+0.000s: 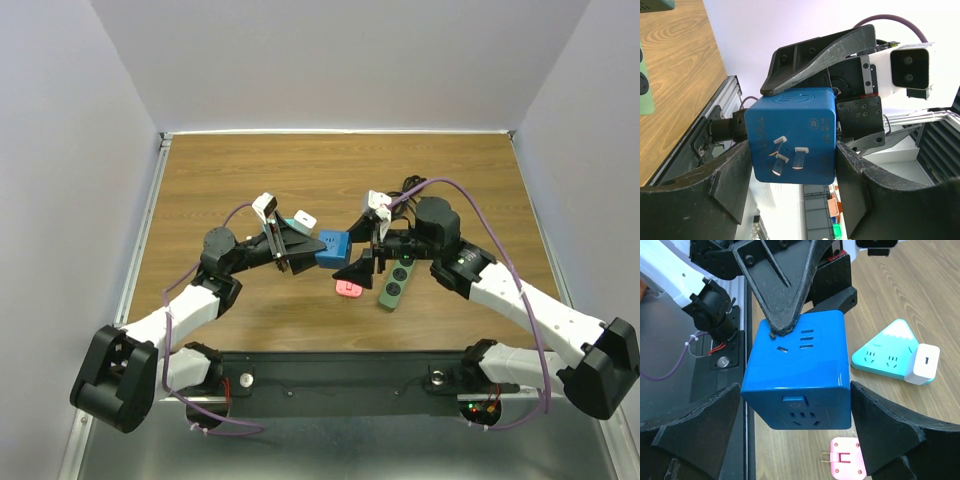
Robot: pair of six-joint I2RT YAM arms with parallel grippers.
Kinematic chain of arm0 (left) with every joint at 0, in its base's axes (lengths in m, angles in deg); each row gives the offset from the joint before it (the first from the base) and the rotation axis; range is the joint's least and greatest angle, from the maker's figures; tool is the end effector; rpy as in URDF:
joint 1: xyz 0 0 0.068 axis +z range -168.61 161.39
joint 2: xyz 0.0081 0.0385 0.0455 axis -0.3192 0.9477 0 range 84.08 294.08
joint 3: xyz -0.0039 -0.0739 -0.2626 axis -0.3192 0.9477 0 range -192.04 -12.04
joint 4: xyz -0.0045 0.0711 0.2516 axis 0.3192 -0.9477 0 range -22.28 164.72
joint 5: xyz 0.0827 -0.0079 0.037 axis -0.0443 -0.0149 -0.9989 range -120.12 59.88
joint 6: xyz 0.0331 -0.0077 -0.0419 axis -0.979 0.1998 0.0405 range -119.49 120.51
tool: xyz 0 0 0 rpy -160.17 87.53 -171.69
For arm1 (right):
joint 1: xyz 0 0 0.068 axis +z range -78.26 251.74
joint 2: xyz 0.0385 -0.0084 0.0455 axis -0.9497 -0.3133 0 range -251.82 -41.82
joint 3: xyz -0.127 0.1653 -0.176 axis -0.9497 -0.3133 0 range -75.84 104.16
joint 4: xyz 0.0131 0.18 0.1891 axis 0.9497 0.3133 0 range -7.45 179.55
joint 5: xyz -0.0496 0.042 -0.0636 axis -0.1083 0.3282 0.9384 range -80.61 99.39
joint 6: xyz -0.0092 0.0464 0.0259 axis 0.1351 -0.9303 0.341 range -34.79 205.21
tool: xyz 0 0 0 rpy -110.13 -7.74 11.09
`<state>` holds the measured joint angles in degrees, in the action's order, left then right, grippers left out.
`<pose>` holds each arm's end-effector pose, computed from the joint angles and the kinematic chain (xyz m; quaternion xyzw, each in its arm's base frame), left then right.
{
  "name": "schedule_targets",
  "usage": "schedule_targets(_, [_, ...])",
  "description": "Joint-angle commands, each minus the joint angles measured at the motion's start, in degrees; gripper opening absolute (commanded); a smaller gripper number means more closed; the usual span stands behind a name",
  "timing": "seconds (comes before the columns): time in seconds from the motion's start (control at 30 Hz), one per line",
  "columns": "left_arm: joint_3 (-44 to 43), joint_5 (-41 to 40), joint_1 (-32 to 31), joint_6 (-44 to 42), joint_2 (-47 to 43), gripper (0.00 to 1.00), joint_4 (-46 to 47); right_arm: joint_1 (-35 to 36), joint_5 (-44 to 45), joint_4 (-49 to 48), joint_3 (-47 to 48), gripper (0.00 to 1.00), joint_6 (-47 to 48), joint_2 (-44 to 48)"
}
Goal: Insert the plug
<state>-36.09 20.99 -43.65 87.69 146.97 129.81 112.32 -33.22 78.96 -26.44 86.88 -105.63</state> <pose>0.1883 -0.1185 0.2686 0.0162 0.6418 -0.7434 0.1875 0.1773 0.1836 0.3288 -0.4748 0.5862 0.4617 0.4667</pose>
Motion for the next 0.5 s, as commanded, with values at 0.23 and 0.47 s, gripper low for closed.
schedule_targets(0.23, [-2.40, 0.13, -0.36, 0.54, -2.95, 0.00, 5.55, 1.26, 1.21, -10.64, 0.34, 0.93, -1.58, 0.09])
schedule_targets(0.47, [-2.05, 0.22, -0.63, 0.54, -2.95, 0.00, 5.82, 1.26, 0.95, -12.66, 0.07, 0.47, -4.39, -1.14])
